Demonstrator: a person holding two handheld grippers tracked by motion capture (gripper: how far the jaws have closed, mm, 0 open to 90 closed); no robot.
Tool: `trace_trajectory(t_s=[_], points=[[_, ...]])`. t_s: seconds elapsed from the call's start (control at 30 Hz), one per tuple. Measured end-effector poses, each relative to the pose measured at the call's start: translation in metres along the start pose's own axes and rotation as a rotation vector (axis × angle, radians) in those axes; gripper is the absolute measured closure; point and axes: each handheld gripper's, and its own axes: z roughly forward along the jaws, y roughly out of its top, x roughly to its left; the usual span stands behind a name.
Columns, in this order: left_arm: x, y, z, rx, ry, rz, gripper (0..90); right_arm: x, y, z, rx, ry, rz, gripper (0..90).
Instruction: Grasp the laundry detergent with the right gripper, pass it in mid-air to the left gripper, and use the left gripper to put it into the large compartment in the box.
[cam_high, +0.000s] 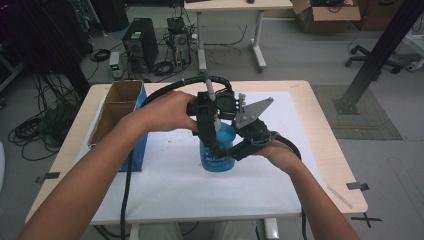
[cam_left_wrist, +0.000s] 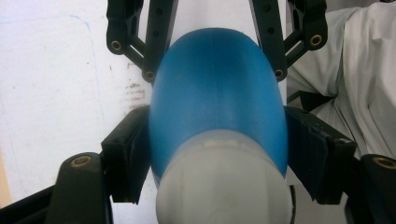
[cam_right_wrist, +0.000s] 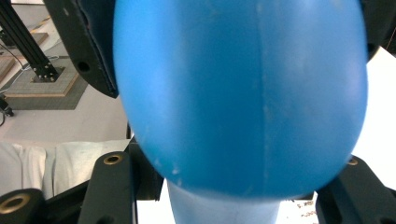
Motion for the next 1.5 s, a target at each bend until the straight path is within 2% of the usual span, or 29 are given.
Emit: trace_trajectory(t_s=[0.33, 0.9, 0.93, 0.97, 1.03, 1.1, 1.13, 1.2, 1.23, 1.27, 1.33, 1.37, 1.5], points=[[-0.001, 0.0, 0.0, 0.0, 0.012, 0.004, 36.8, 0.001, 0.0, 0.0, 0.0, 0.005, -0.002, 43.8], [-0.006, 0.002, -0.004, 0.002, 0.031, 0.004, 37.7, 0.002, 0.0, 0.0, -0.009, 0.013, -0.015, 43.0], [-0.006, 0.002, -0.005, 0.007, 0.033, 0.003, 37.8, 0.003, 0.0, -0.001, -0.013, 0.013, -0.014, 41.3], [-0.006, 0.002, -0.006, 0.013, 0.036, 0.001, 37.8, 0.003, 0.0, -0.002, -0.016, 0.009, -0.014, 35.5], [-0.006, 0.002, -0.008, 0.021, 0.041, -0.009, 37.8, 0.003, -0.001, -0.005, -0.016, -0.03, -0.004, 26.1], [-0.006, -0.001, -0.011, 0.019, 0.046, -0.02, 37.9, 0.003, -0.004, -0.011, -0.028, -0.019, 0.012, 23.2], [-0.005, -0.004, -0.015, 0.015, 0.048, -0.035, 37.9, 0.005, -0.008, -0.017, -0.017, -0.021, 0.017, 18.2], [-0.004, -0.006, -0.017, 0.013, 0.049, -0.046, 37.9, 0.006, -0.01, -0.021, -0.003, -0.033, 0.023, 16.3], [-0.002, -0.01, -0.02, 0.017, 0.058, -0.062, 37.8, 0.006, -0.015, -0.027, 0.029, -0.056, 0.05, 11.9], [-0.002, -0.01, -0.02, 0.017, 0.058, -0.062, 37.8, 0.006, -0.015, -0.027, 0.029, -0.056, 0.05, 11.9], [-0.001, -0.013, -0.024, 0.022, 0.071, -0.081, 37.8, 0.005, -0.022, -0.038, 0.061, -0.089, 0.092, 8.7], [0.0, -0.015, -0.025, 0.02, 0.076, -0.091, 37.8, 0.005, -0.022, -0.038, 0.061, -0.089, 0.092, 8.7], [0.004, -0.019, -0.033, 0.034, 0.103, -0.136, 37.8, 0.007, -0.028, -0.053, 0.093, -0.138, 0.12, 6.7]])
